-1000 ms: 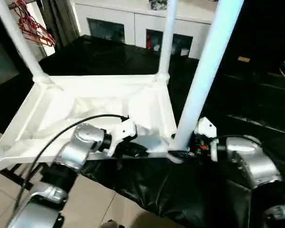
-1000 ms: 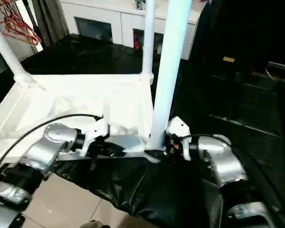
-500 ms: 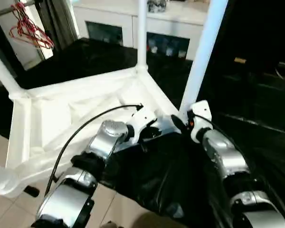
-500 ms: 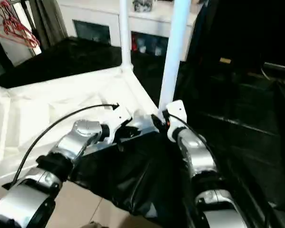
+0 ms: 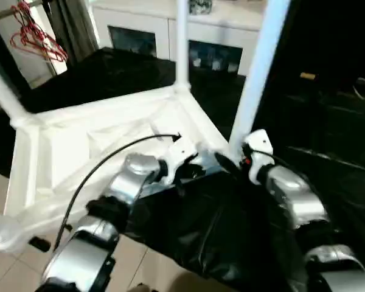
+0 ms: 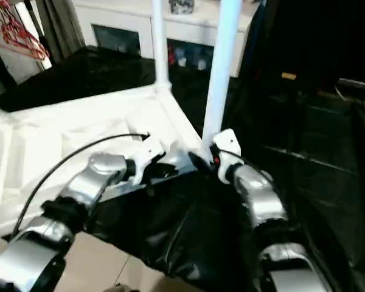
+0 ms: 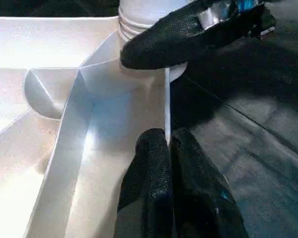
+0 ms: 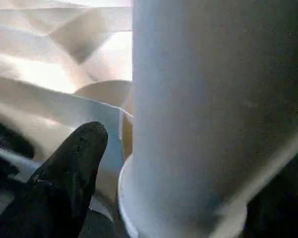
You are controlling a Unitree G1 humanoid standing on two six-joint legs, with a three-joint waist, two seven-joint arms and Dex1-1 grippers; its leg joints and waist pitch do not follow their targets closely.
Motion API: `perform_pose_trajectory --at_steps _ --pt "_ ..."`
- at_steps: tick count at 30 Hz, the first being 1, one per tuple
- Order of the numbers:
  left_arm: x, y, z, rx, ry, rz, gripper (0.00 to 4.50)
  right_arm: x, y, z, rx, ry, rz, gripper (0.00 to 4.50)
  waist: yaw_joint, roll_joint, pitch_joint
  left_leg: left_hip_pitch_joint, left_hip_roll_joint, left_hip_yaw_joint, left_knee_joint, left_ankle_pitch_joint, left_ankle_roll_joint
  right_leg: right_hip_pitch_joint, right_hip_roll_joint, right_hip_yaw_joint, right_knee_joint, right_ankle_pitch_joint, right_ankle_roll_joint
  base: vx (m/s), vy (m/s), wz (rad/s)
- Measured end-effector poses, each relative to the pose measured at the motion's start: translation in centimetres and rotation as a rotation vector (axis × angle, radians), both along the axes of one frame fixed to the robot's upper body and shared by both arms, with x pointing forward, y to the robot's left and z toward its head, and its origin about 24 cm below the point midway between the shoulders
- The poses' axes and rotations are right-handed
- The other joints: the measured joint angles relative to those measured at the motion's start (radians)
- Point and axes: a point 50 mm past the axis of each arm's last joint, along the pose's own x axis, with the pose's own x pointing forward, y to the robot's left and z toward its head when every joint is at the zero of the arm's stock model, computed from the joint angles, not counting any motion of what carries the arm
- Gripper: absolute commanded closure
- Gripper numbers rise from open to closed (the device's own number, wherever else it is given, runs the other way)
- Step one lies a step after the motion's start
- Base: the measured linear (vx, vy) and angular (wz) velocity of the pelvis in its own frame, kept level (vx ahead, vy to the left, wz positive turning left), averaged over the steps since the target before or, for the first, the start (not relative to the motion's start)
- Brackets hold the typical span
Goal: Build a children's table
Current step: Rotate leg to tighten
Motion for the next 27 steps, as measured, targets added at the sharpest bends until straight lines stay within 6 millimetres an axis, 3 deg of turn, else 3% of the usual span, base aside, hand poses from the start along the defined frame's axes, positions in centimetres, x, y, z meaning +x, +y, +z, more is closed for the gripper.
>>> perform_pose_trajectory --at_steps 10,12,17,27 --pt "-2.0 2.7 0.0 0.001 0.063 -0.195 4.5 -3.6 -1.5 0.5 -0.057 0.062 0.438 0.57 0.008 0.0 0.0 -0.001 0.0 0.0 0.001 -0.002 -0.003 0.0 0.0 0.0 0.001 0.0 0.0 0.0 0.0 0.0" --pt "-2.2 3.0 0.0 0.002 0.07 -0.213 4.5 -3.8 -1.4 0.6 -0.067 0.067 0.478 0.57 0.008 0.0 0.0 -0.001 0.0 0.0 0.001 -0.002 -0.004 0.0 0.0 0.0 0.001 0.0 0.0 0.0 0.0 0.0" --pt "-2.8 3.8 0.2 0.004 0.086 -0.262 4.5 -4.4 -1.4 0.9 -0.059 0.091 0.551 1.08 0.011 -0.001 0.001 -0.002 0.0 0.0 0.001 -0.002 -0.004 -0.001 0.0 0.0 0.0 0.0 0.0 0.0 0.0 0.0" --pt "-3.2 4.0 0.2 0.004 0.11 -0.286 4.5 -4.9 -1.4 0.9 -0.044 0.117 0.579 1.77 0.014 -0.003 0.002 -0.003 0.0 0.0 0.002 -0.002 -0.004 -0.001 0.0 0.0 0.0 0.0 0.0 0.0 0.0 0.0"
